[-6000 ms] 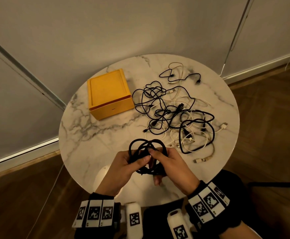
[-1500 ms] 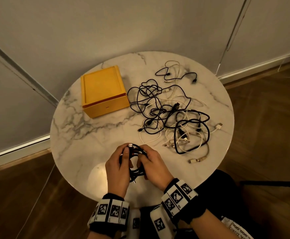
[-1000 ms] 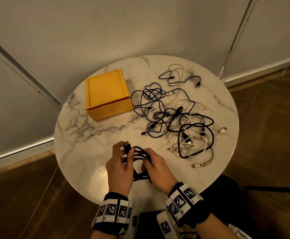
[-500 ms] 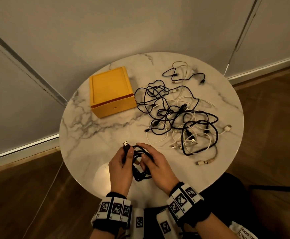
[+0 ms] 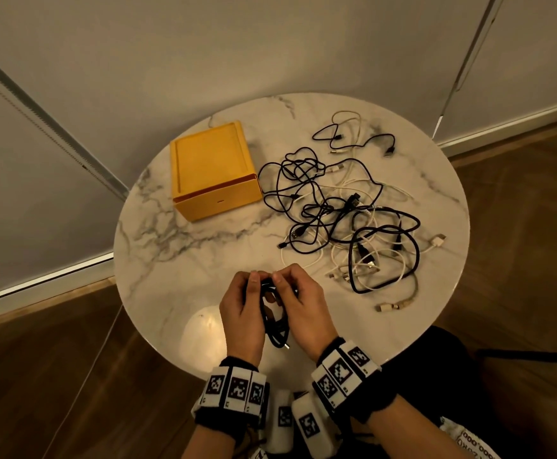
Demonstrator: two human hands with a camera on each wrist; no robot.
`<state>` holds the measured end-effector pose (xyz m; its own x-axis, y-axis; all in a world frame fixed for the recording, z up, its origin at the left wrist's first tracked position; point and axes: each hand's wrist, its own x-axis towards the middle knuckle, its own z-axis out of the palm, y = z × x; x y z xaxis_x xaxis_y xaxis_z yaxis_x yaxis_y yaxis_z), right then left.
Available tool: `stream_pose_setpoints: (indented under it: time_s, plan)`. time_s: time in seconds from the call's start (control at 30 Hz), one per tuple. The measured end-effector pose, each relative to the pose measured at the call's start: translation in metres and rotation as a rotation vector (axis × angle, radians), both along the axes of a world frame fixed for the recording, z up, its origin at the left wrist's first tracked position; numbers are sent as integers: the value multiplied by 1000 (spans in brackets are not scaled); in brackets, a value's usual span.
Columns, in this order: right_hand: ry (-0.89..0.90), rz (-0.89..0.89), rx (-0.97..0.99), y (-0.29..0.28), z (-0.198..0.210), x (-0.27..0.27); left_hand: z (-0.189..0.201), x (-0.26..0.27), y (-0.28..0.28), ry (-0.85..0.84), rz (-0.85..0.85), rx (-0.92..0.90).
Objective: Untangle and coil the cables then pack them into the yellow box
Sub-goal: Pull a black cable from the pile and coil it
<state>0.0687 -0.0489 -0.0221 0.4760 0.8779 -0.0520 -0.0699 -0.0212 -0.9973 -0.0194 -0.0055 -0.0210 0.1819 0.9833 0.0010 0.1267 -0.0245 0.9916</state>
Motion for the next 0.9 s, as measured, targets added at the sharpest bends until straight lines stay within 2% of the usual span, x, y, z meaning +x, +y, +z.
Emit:
stream_pose_setpoints:
  time_s: [0.17,0.3,0.37,0.43,0.57,0.7,0.77,0.9]
  plan:
    - [-197,261,-115,2,-10,11,1,-23,24,203,-192,-30]
    - [-483,428,-230,11,-22,15,-8,-52,52,344,-199,-72]
    - [-555,470,-261,18,-26,13,-16,-68,63,474,-214,-71]
    - [-554,505,-264,22,-27,8,-19,-82,68,565,-224,-79]
    - [-535,529,-262,21,-30,6,-14,-96,66,552,-225,-81]
    - [-507,499,-294,11,-31,23,-17,-101,57,725,-449,50]
    - [-478,467,-312,4,-30,37,-21,-101,56,794,-527,60]
    - [-227,402,-354,-13,-30,69,-22,-97,70,927,-477,27]
